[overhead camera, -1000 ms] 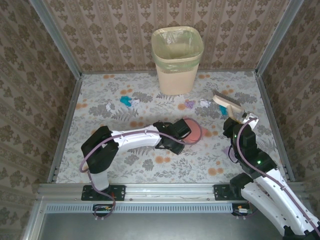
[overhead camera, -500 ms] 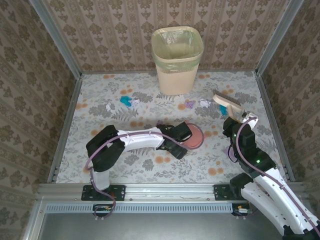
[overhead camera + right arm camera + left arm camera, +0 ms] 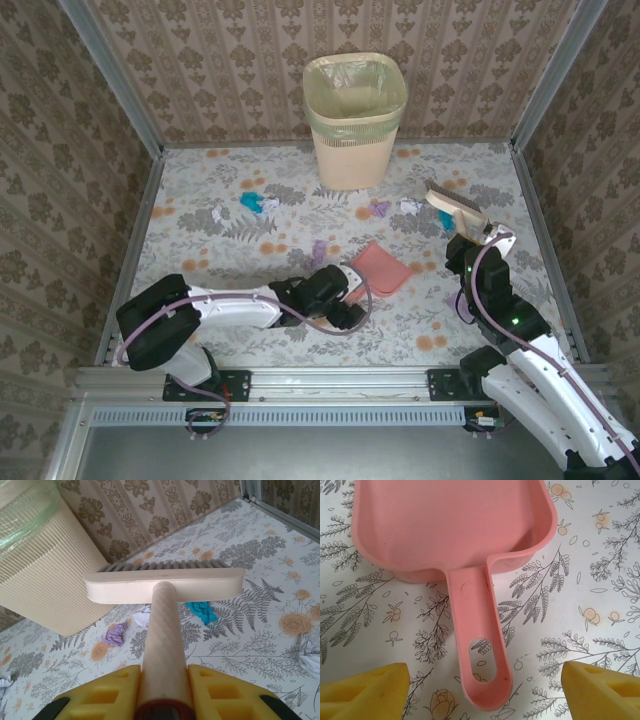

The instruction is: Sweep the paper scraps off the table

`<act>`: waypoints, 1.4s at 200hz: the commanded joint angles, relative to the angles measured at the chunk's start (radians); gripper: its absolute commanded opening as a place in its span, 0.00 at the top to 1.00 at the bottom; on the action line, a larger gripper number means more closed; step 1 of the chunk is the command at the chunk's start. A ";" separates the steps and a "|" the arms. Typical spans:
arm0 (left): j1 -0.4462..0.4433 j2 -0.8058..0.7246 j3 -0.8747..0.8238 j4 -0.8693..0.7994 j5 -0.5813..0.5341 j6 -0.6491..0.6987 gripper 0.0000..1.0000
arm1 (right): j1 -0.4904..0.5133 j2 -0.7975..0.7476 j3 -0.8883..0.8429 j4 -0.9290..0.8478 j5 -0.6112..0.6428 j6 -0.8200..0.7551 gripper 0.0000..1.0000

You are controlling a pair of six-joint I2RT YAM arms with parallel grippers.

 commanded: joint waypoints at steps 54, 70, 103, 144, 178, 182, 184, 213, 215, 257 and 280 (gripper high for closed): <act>-0.029 0.077 -0.017 0.223 -0.017 -0.004 0.28 | -0.009 0.004 -0.012 0.057 -0.020 -0.002 1.00; -0.026 0.088 -0.015 0.231 -0.025 -0.011 0.30 | -0.011 0.008 -0.012 0.060 -0.023 -0.002 1.00; -0.011 0.097 -0.028 0.254 -0.020 -0.024 0.30 | -0.012 0.011 -0.011 0.061 -0.029 -0.002 1.00; -0.001 0.121 -0.029 0.268 -0.015 -0.030 0.42 | -0.015 0.016 -0.012 0.064 -0.038 -0.002 1.00; 0.013 0.136 -0.032 0.285 0.010 -0.042 0.45 | -0.017 0.018 -0.012 0.065 -0.043 -0.002 1.00; 0.014 0.138 -0.031 0.285 0.010 -0.041 0.45 | -0.017 0.018 -0.012 0.065 -0.043 -0.002 1.00; 0.013 0.139 -0.031 0.285 0.011 -0.041 0.45 | -0.017 0.020 -0.012 0.064 -0.043 -0.002 1.00; 0.014 0.147 -0.020 0.279 0.023 -0.038 0.44 | -0.018 0.026 -0.011 0.067 -0.048 -0.002 1.00; 0.013 0.149 -0.021 0.279 0.024 -0.038 0.44 | -0.018 0.027 -0.010 0.066 -0.048 -0.002 1.00; 0.014 0.153 -0.022 0.278 0.017 -0.035 0.53 | -0.020 0.027 -0.011 0.065 -0.048 -0.002 1.00; 0.017 0.140 -0.020 0.275 0.019 -0.035 0.66 | -0.020 0.027 -0.010 0.065 -0.049 -0.002 1.00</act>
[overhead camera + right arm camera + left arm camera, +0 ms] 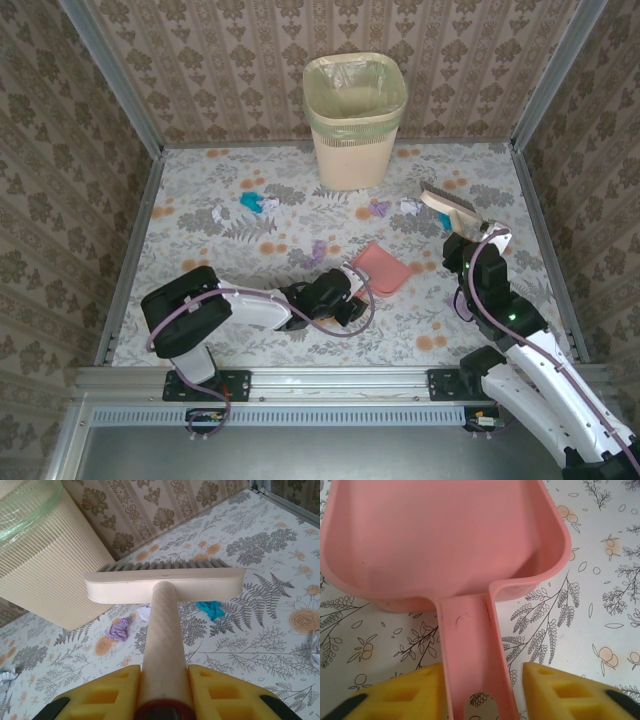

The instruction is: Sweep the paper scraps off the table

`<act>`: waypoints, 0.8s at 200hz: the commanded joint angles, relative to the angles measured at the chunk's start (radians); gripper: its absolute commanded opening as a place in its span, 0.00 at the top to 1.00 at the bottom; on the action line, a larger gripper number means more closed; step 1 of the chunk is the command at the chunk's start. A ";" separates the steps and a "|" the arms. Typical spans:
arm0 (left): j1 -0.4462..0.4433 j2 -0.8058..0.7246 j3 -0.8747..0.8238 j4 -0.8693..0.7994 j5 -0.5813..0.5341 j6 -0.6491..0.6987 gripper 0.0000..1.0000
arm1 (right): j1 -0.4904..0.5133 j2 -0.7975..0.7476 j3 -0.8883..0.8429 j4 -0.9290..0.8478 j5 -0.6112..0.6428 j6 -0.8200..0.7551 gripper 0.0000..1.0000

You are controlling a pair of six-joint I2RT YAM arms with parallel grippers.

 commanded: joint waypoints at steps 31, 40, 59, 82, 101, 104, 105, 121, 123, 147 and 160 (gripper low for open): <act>0.008 -0.032 0.035 -0.028 -0.003 -0.001 0.88 | -0.007 -0.003 -0.009 0.040 -0.009 -0.002 1.00; 0.008 -0.041 0.046 -0.050 -0.014 -0.006 0.95 | -0.008 -0.005 -0.009 0.040 -0.009 -0.002 1.00; 0.008 -0.074 0.064 -0.100 -0.039 -0.012 0.97 | -0.009 -0.006 -0.009 0.039 -0.007 -0.003 1.00; 0.008 -0.137 0.084 -0.167 -0.070 -0.024 1.00 | -0.011 -0.012 -0.009 0.036 -0.007 -0.002 1.00; 0.011 -0.215 0.098 -0.246 -0.102 -0.040 1.00 | -0.011 -0.014 -0.009 0.036 -0.007 -0.003 1.00; 0.011 -0.229 0.100 -0.261 -0.107 -0.041 1.00 | -0.011 -0.014 -0.009 0.034 -0.007 -0.002 1.00; 0.011 -0.229 0.101 -0.271 -0.109 -0.043 1.00 | -0.012 -0.014 -0.009 0.033 -0.007 -0.002 1.00; 0.020 -0.307 0.107 -0.351 -0.142 -0.060 1.00 | -0.013 -0.018 -0.009 0.033 -0.009 -0.002 1.00; 0.023 -0.318 0.108 -0.361 -0.147 -0.063 1.00 | -0.013 -0.018 -0.009 0.034 -0.009 -0.002 1.00; 0.077 -0.436 0.105 -0.455 -0.127 -0.110 1.00 | -0.014 -0.020 -0.012 0.036 -0.013 -0.001 1.00; 0.120 -0.484 0.101 -0.492 -0.080 -0.138 1.00 | -0.015 -0.020 -0.012 0.037 -0.013 -0.001 1.00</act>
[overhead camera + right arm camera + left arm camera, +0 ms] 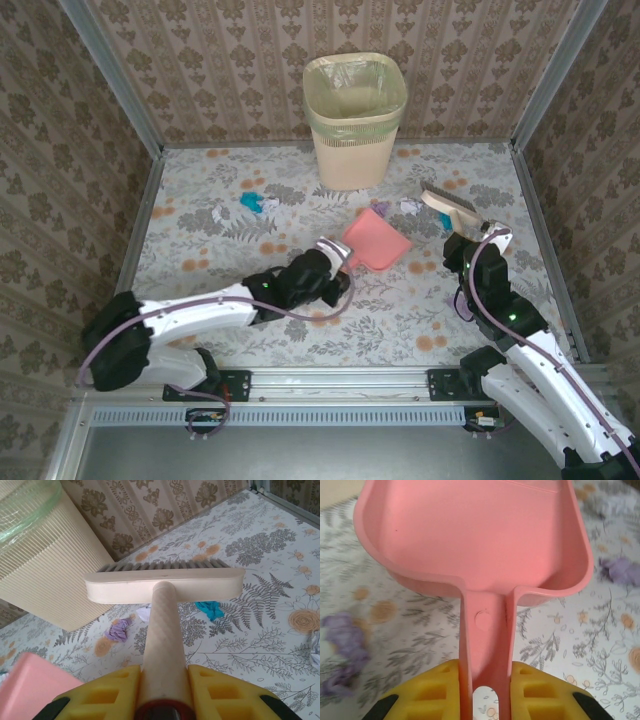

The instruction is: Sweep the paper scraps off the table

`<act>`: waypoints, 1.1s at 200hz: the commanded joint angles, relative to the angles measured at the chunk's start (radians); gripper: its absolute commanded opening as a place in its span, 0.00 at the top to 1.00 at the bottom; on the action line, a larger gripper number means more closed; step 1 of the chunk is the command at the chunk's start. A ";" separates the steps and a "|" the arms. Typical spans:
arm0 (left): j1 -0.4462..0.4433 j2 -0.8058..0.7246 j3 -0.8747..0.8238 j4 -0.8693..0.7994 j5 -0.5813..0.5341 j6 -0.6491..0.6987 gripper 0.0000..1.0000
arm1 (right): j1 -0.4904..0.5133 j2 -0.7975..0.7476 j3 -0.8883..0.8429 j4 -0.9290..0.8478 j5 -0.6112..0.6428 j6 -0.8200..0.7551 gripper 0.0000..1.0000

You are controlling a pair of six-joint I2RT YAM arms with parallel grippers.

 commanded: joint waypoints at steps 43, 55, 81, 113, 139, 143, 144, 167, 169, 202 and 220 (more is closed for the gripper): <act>0.144 -0.138 0.033 -0.260 0.155 -0.103 1.00 | -0.007 -0.015 -0.014 0.039 -0.011 -0.002 1.00; 0.159 -0.138 0.043 -0.293 0.178 -0.116 1.00 | -0.008 -0.013 -0.014 0.039 -0.013 -0.002 1.00; 0.210 -0.128 0.067 -0.365 0.242 -0.142 1.00 | -0.009 -0.008 -0.012 0.042 -0.022 -0.004 1.00; 0.265 -0.115 0.119 -0.459 0.292 -0.154 1.00 | -0.009 -0.002 -0.011 0.046 -0.034 -0.010 1.00; 0.305 -0.110 0.157 -0.533 0.300 -0.155 1.00 | -0.010 0.010 -0.001 0.045 -0.055 -0.019 1.00; 0.312 -0.110 0.161 -0.542 0.299 -0.153 1.00 | -0.010 0.012 0.000 0.043 -0.059 -0.020 1.00; 0.313 -0.110 0.162 -0.543 0.299 -0.153 1.00 | -0.009 0.013 0.000 0.043 -0.059 -0.020 1.00; 0.356 -0.113 0.169 -0.584 0.291 -0.160 1.00 | -0.010 0.022 0.002 0.053 -0.082 -0.028 1.00; 0.361 -0.114 0.168 -0.586 0.291 -0.160 1.00 | -0.010 0.023 0.002 0.054 -0.086 -0.028 1.00; 0.419 -0.127 0.170 -0.632 0.282 -0.167 1.00 | -0.009 0.024 0.002 0.083 -0.146 -0.046 1.00; 0.435 -0.142 0.173 -0.666 0.250 -0.162 1.00 | -0.010 0.026 -0.001 0.117 -0.214 -0.064 1.00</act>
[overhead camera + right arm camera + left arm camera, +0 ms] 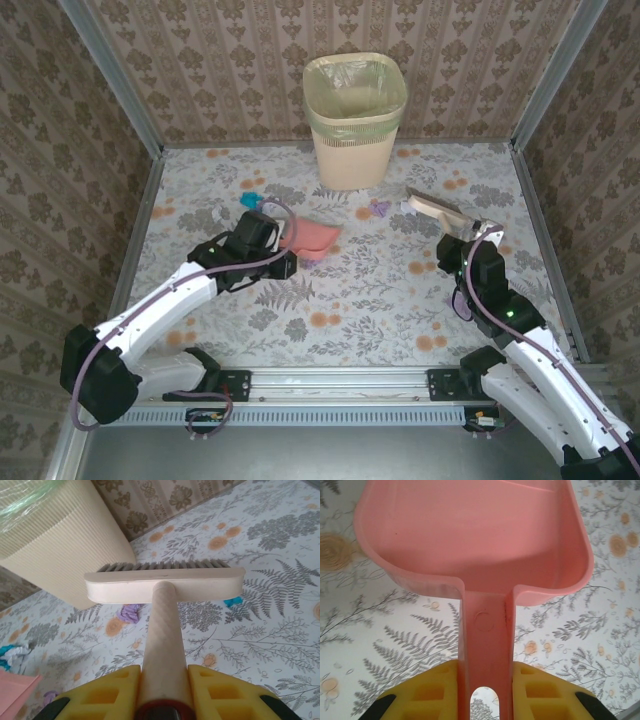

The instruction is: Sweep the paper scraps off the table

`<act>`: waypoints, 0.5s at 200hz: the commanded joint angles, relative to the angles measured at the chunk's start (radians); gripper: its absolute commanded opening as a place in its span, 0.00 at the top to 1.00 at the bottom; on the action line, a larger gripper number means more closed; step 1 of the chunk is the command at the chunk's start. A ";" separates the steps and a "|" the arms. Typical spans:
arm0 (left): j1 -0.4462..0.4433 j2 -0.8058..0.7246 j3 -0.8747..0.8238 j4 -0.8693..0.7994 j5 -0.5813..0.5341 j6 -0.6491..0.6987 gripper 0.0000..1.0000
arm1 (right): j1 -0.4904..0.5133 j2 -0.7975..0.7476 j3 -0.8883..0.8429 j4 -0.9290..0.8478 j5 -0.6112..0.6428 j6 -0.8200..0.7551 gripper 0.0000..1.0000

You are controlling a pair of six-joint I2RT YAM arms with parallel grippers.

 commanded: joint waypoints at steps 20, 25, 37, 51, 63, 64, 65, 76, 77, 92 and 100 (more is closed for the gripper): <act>0.022 -0.052 0.033 -0.121 -0.071 -0.009 1.00 | -0.002 0.005 -0.002 0.154 -0.189 -0.056 1.00; 0.022 -0.058 0.028 -0.130 -0.079 -0.009 1.00 | -0.001 0.009 -0.002 0.164 -0.213 -0.059 1.00; 0.022 -0.083 0.014 -0.146 -0.082 -0.010 1.00 | 0.004 0.027 0.002 0.185 -0.268 -0.068 1.00; 0.022 -0.124 -0.013 -0.157 -0.065 -0.016 1.00 | 0.018 0.063 0.019 0.191 -0.313 -0.082 1.00; 0.020 -0.173 -0.039 -0.163 -0.038 -0.022 1.00 | 0.035 0.099 0.040 0.189 -0.345 -0.096 1.00; 0.020 -0.178 -0.042 -0.163 -0.036 -0.022 1.00 | 0.036 0.102 0.042 0.189 -0.346 -0.098 1.00; 0.019 -0.182 -0.043 -0.165 -0.035 -0.023 1.00 | 0.038 0.105 0.043 0.188 -0.348 -0.098 1.00; 0.016 -0.224 -0.056 -0.185 -0.020 -0.028 1.00 | 0.062 0.130 0.061 0.183 -0.356 -0.114 1.00; 0.016 -0.229 -0.057 -0.187 -0.019 -0.028 1.00 | 0.065 0.133 0.062 0.183 -0.356 -0.116 1.00; 0.007 -0.279 -0.065 -0.217 0.009 -0.024 1.00 | 0.112 0.159 0.088 0.172 -0.341 -0.144 1.00; 0.000 -0.290 -0.065 -0.240 0.020 -0.020 1.00 | 0.140 0.176 0.107 0.158 -0.327 -0.159 1.00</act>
